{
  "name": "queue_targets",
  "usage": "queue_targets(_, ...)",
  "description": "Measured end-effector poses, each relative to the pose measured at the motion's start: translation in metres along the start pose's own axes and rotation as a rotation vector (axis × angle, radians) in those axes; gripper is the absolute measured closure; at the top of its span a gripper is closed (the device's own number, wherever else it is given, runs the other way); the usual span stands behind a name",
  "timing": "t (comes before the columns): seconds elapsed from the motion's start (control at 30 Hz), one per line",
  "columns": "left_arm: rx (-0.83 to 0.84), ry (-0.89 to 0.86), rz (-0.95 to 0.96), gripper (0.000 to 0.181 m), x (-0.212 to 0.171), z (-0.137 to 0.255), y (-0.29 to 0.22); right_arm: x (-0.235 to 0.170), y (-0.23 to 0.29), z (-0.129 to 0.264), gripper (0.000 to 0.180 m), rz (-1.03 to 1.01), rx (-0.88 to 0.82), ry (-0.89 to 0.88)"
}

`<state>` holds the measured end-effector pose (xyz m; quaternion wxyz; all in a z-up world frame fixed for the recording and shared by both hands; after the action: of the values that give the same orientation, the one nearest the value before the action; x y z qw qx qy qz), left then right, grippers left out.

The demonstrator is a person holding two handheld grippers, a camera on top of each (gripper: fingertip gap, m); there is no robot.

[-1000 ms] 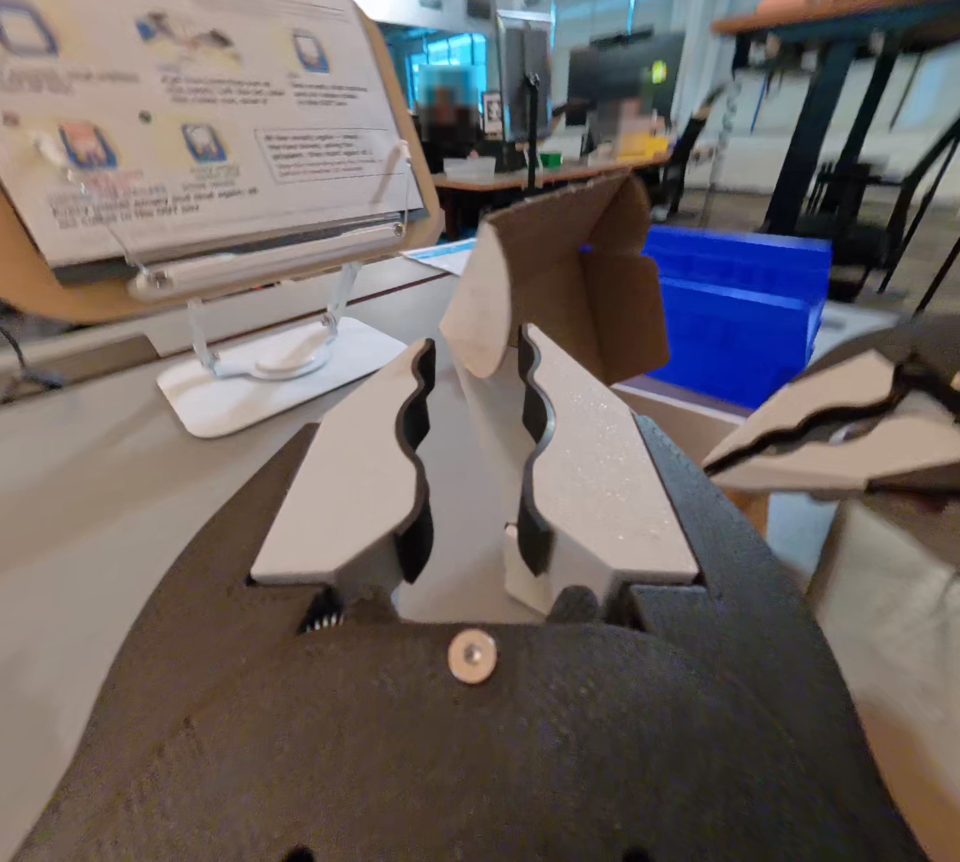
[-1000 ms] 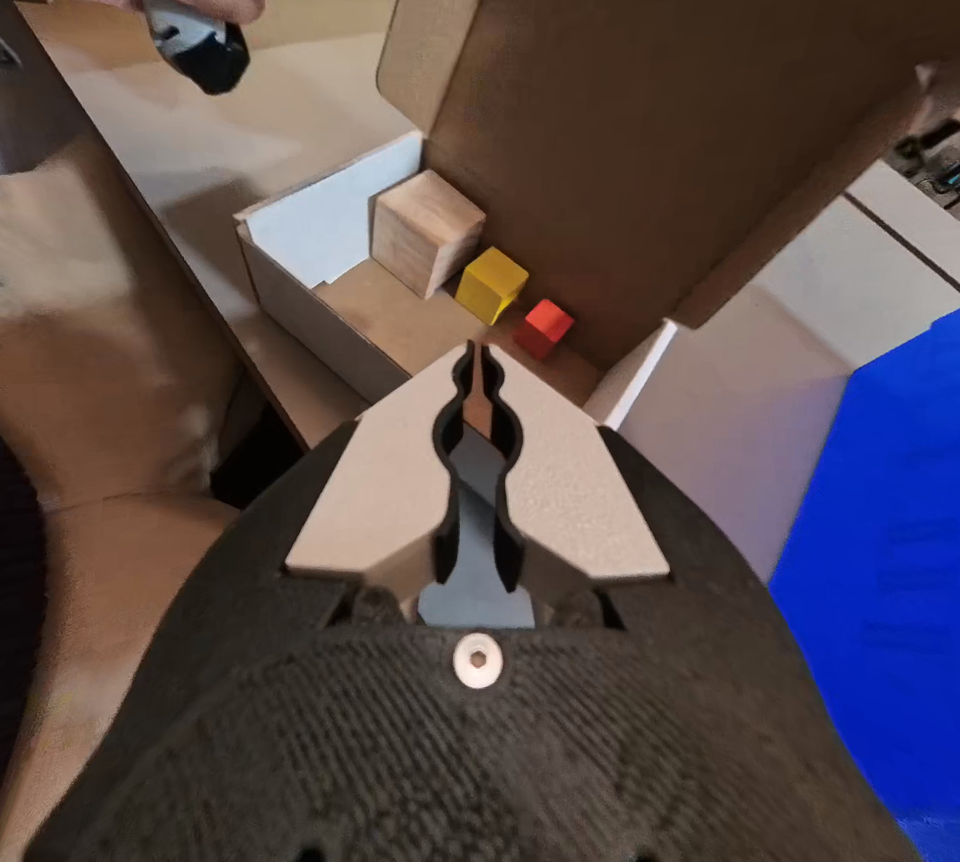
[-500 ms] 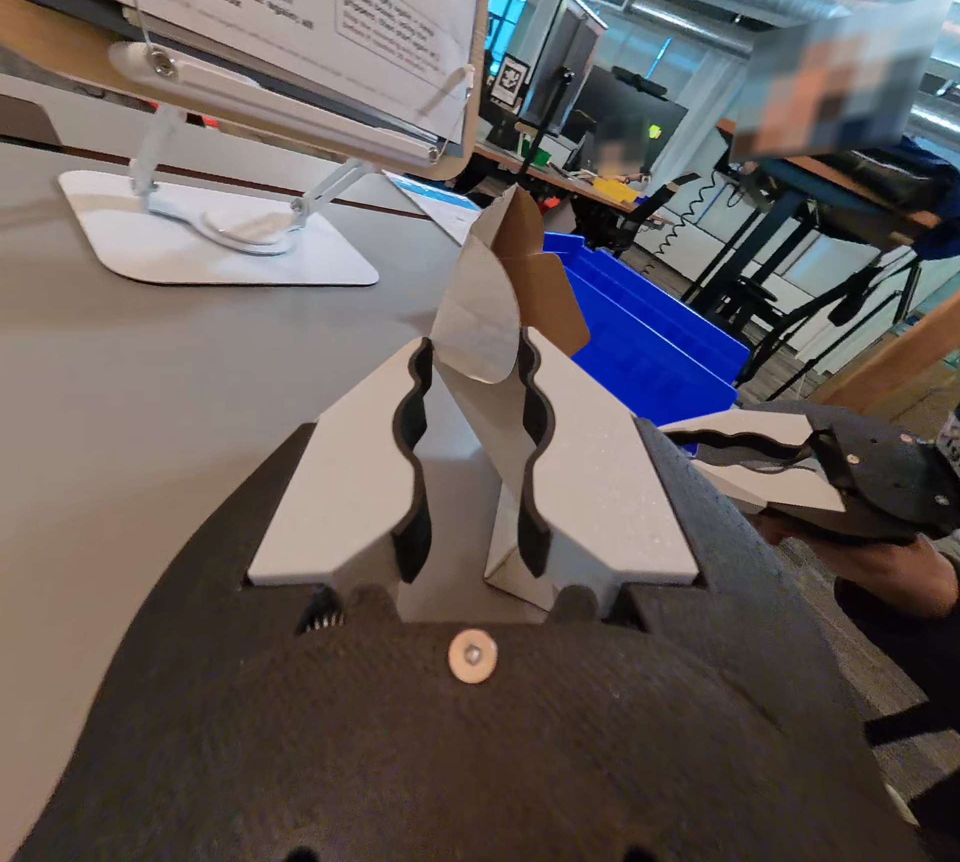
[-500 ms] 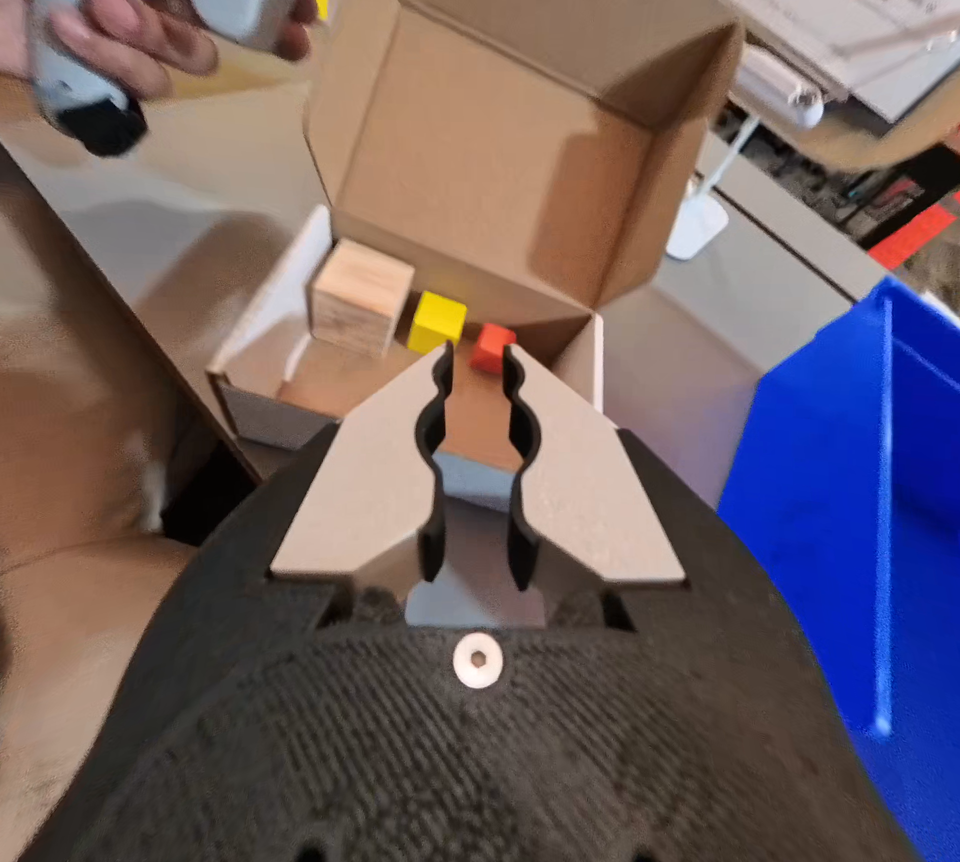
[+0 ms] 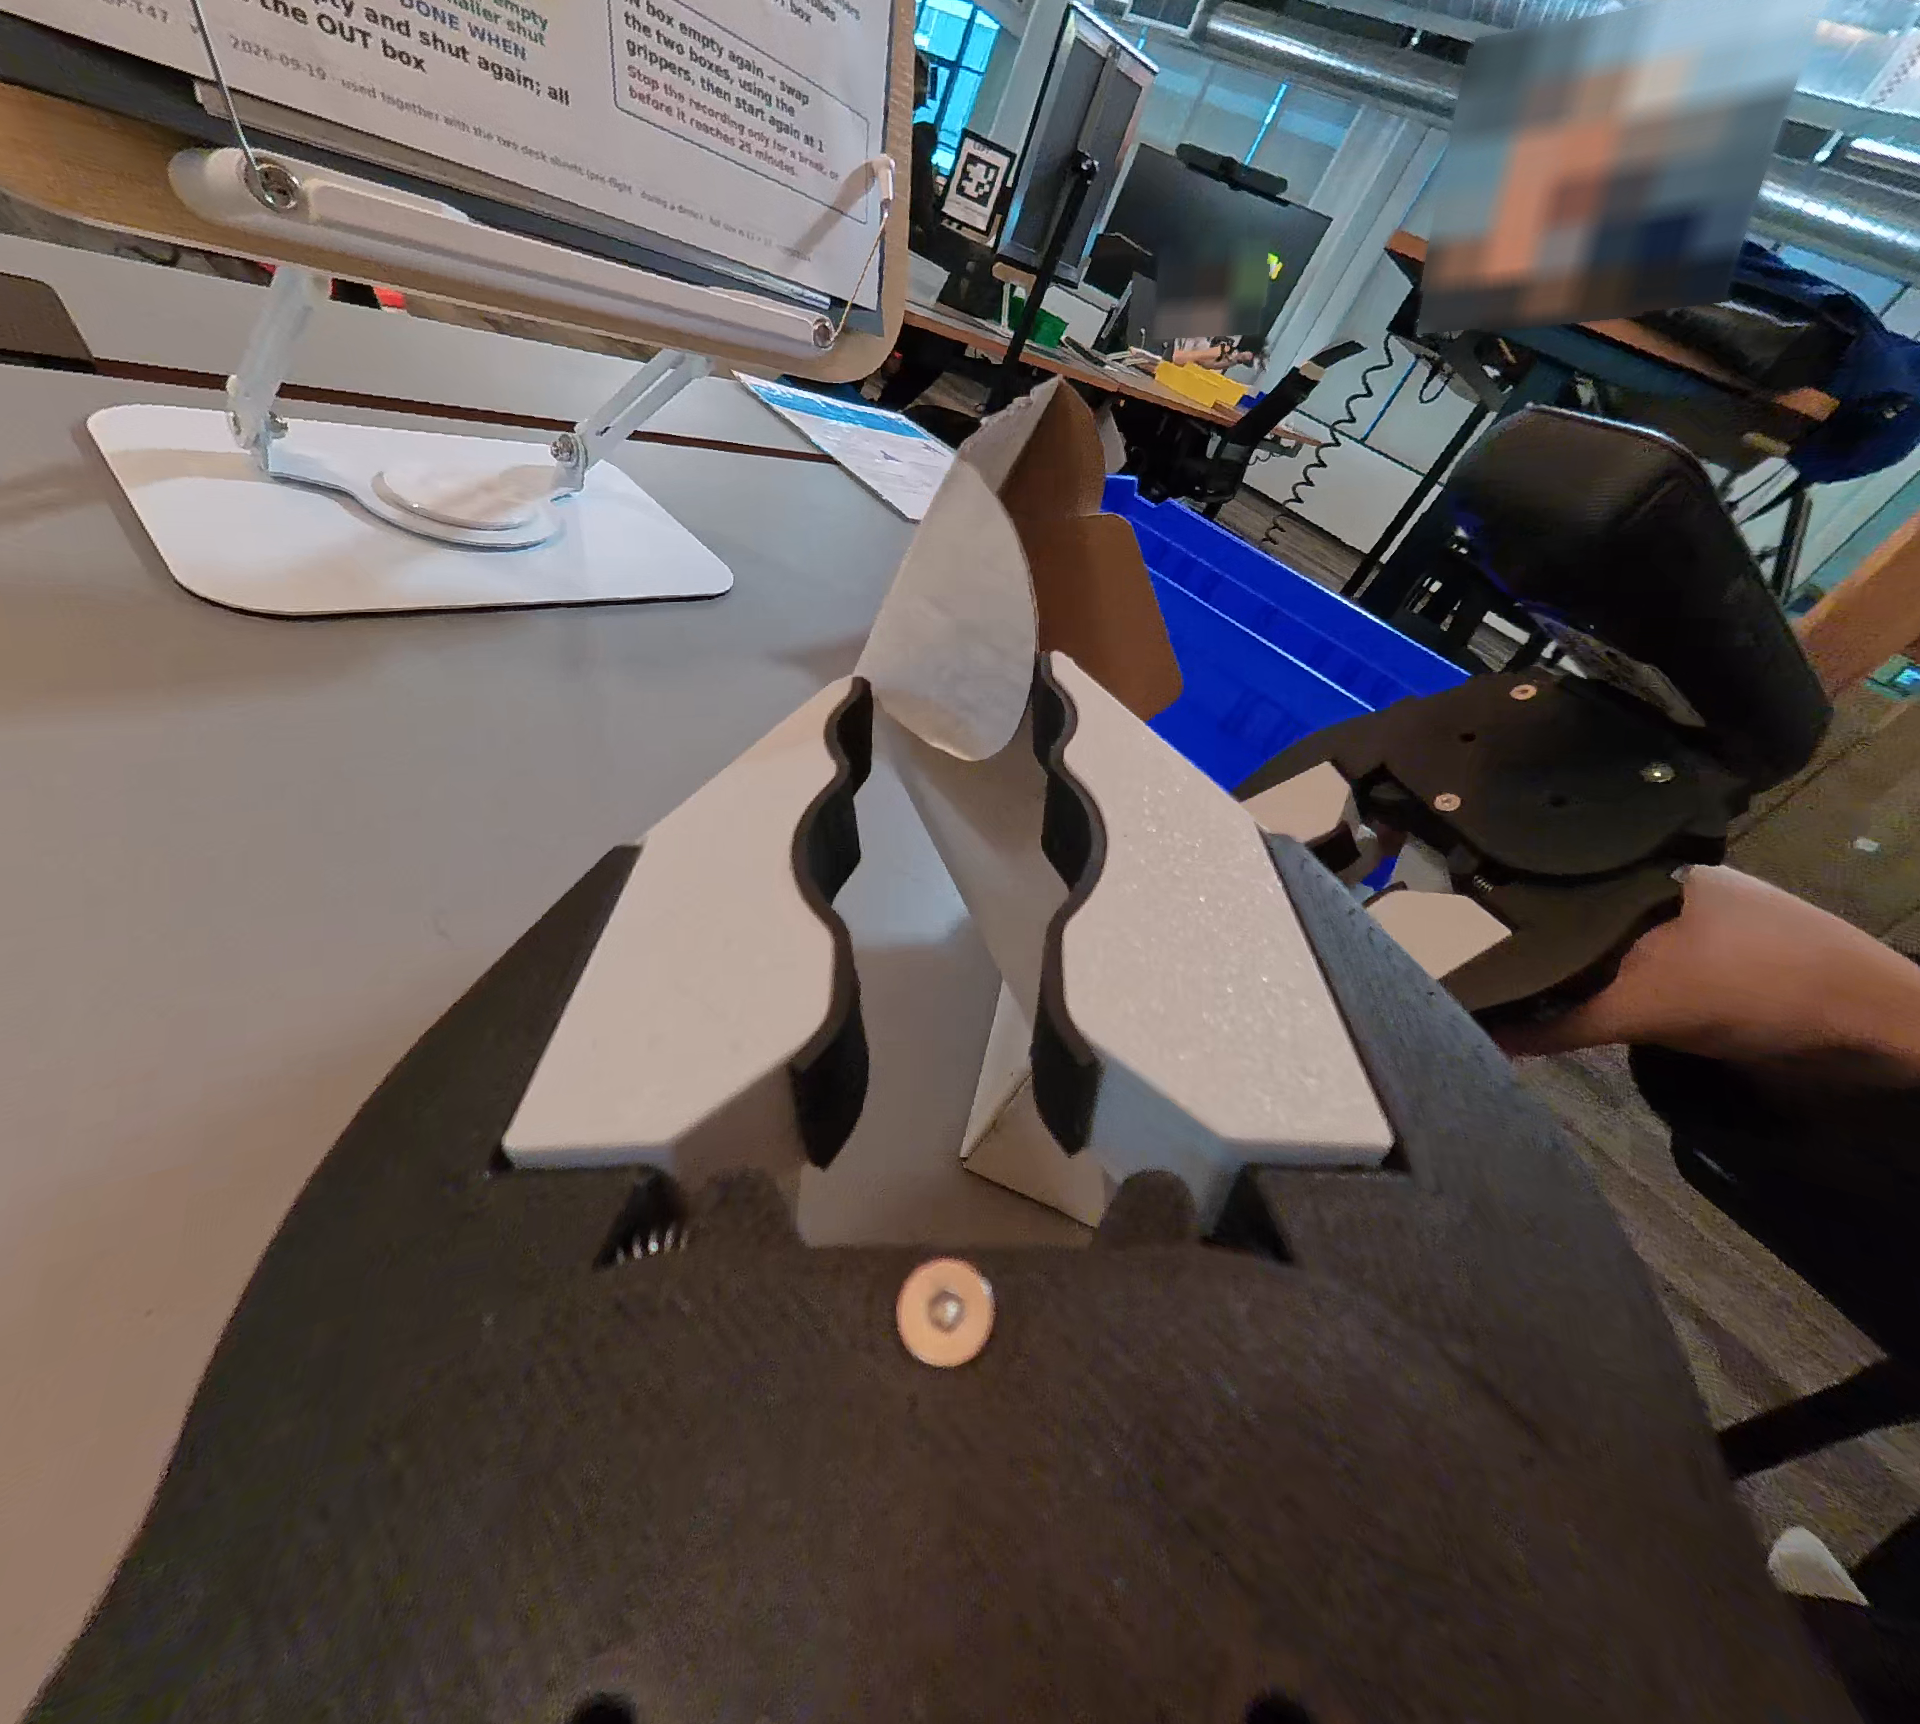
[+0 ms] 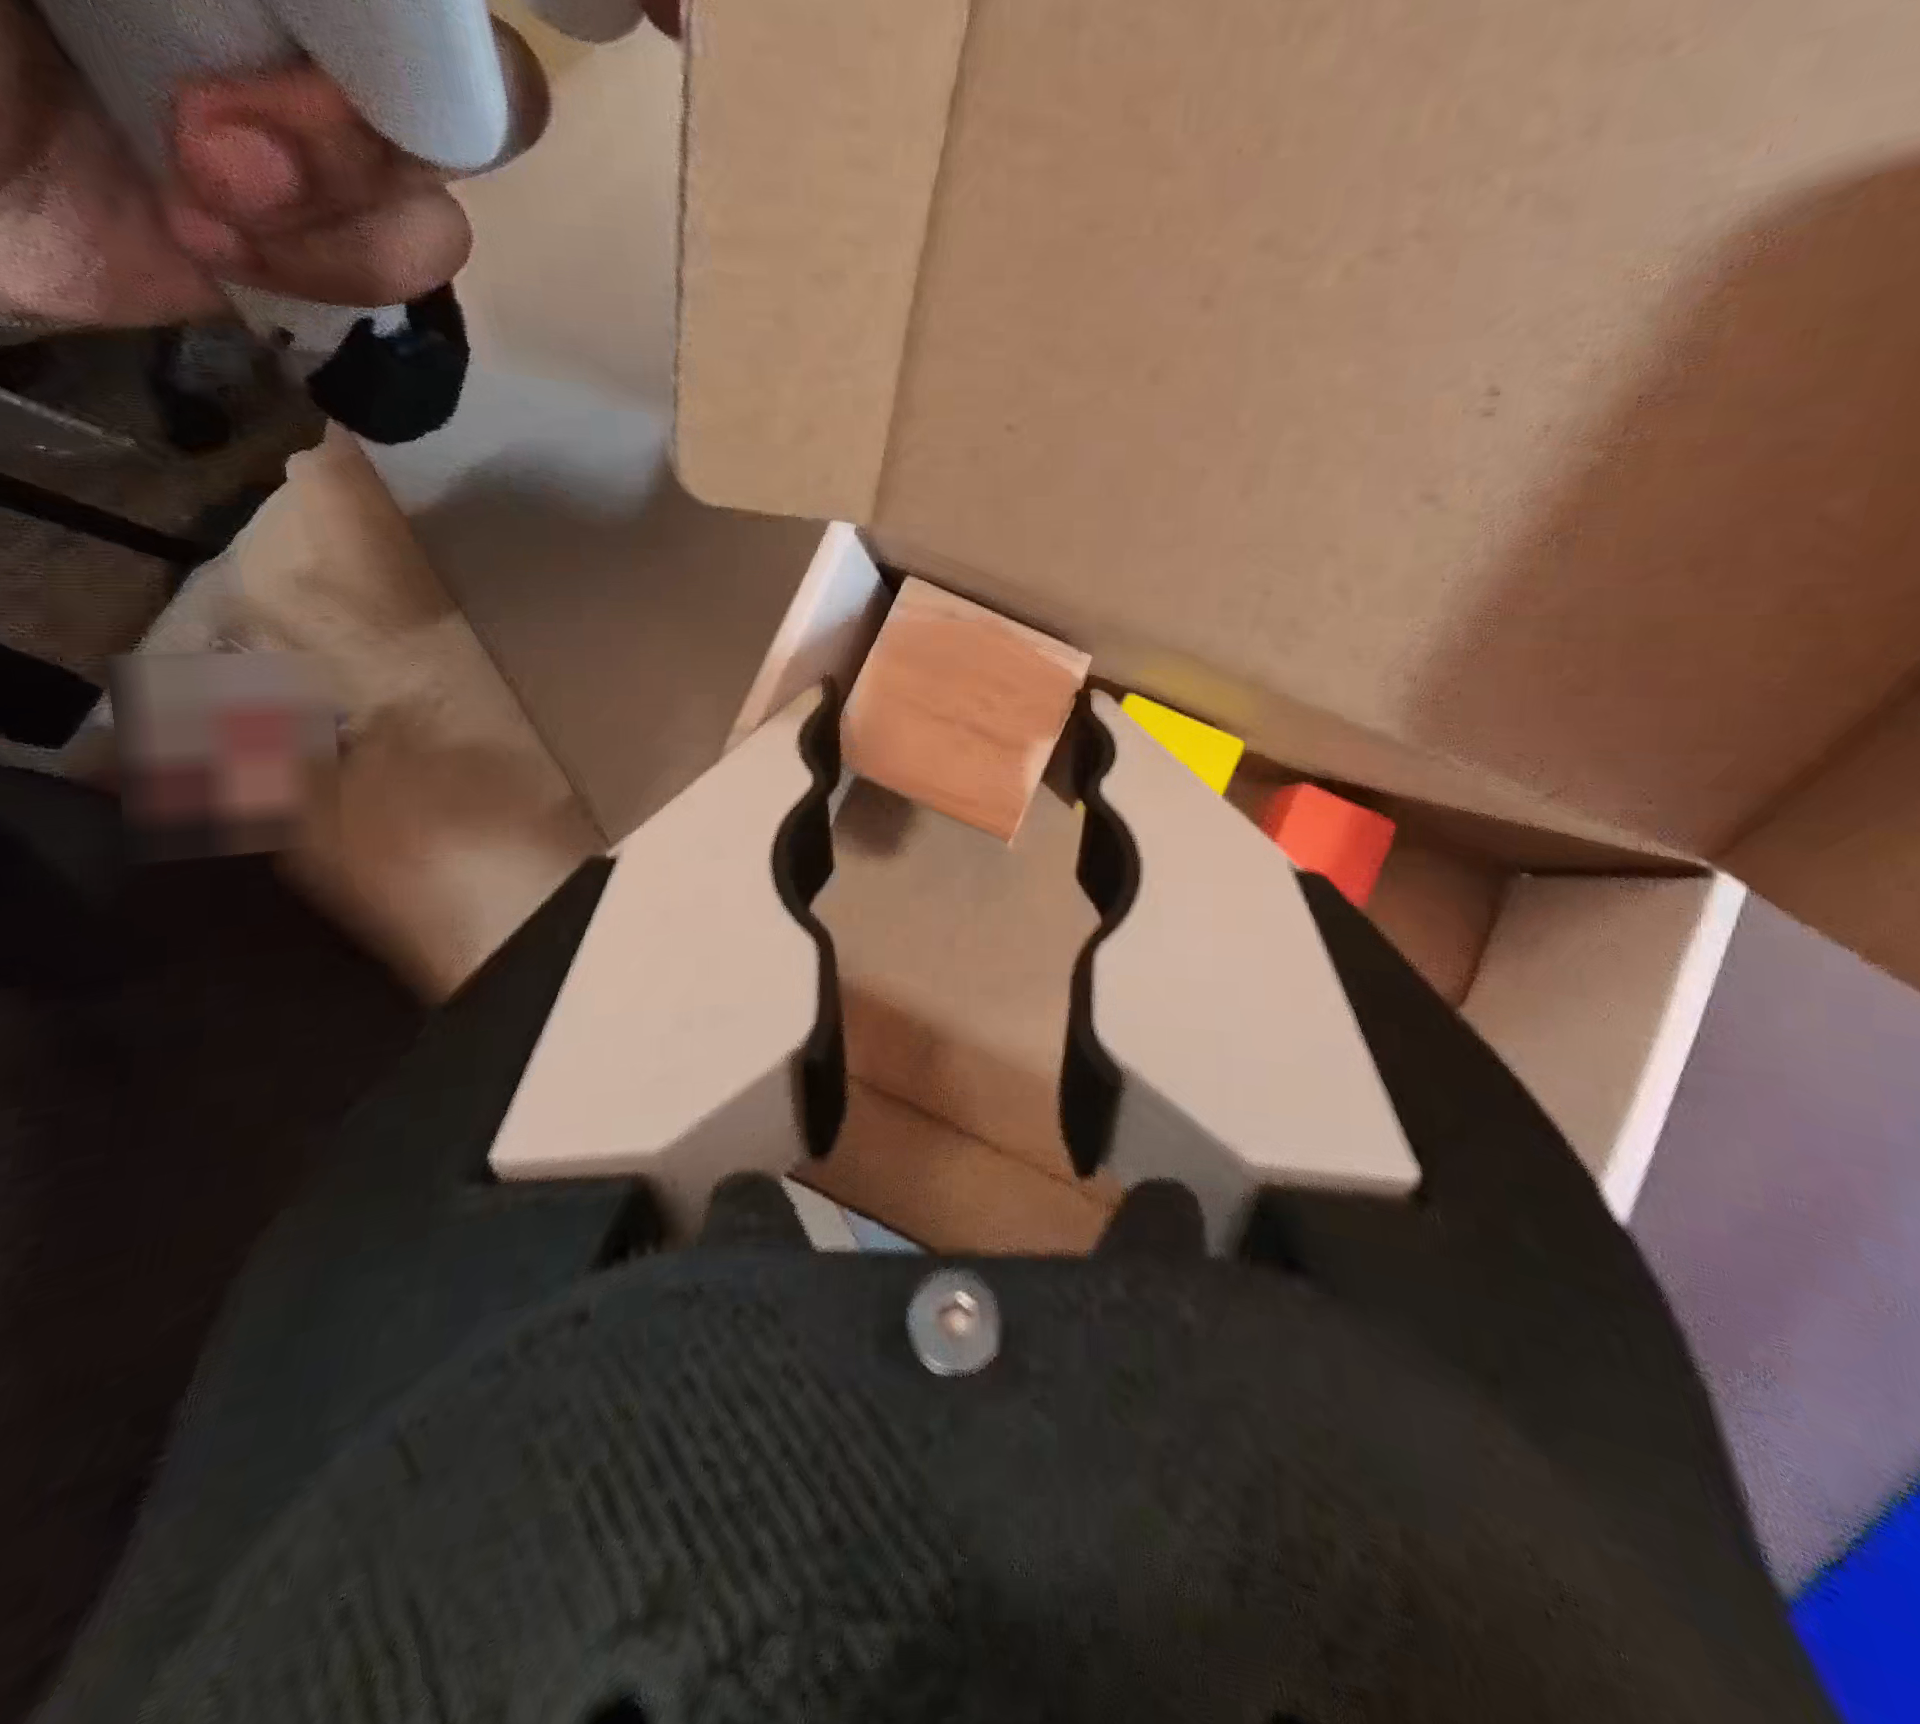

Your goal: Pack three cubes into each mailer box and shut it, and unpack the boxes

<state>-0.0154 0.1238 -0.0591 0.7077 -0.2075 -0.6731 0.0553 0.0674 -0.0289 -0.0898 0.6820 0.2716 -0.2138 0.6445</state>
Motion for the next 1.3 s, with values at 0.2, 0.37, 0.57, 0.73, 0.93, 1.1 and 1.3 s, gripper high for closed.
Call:
queue_targets(0.2, -0.008, -0.004, -0.003, 0.152, 0.000, 0.001, 0.002, 0.003, -0.012, 0.034, 0.137, -0.069, 0.038, -0.104)
queue_targets(0.37, -0.007, -0.008, -0.029, 0.152, 0.000, 0.001, -0.001, 0.004, -0.039, 0.120, 0.137, -0.123, -0.046, -0.255)
queue_targets(0.57, -0.003, -0.011, -0.018, 0.153, 0.000, 0.001, 0.000, -0.060, -0.113, 0.213, 0.137, -0.305, -0.448, -0.272)
queue_targets(0.73, 0.003, -0.014, -0.016, 0.152, 0.000, 0.001, -0.001, -0.124, -0.151, 0.201, 0.137, -0.448, -0.497, -0.126)
queue_targets(0.93, 0.007, -0.011, -0.021, 0.152, 0.000, 0.000, -0.001, -0.130, -0.153, 0.161, 0.137, -0.435, -0.394, -0.031)
queue_targets(1.1, 0.004, -0.010, -0.013, 0.153, -0.001, 0.000, 0.002, -0.130, -0.150, 0.150, 0.137, -0.416, -0.392, 0.046)
queue_targets(1.3, 0.004, -0.009, -0.010, 0.153, 0.000, 0.001, 0.002, -0.131, -0.149, 0.154, 0.130, -0.440, -0.368, 0.057)
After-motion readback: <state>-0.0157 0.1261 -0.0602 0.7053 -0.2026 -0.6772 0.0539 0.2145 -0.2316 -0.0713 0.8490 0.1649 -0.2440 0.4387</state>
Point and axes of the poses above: each gripper's, where its closed fingertips meet, z back along the fingers, x out of its top, y = z × x across the jaws, the point moved 9 cm from there along z, back along the fingers, and after that the axes turned 1 degree about -z, right-handed, at the moved point
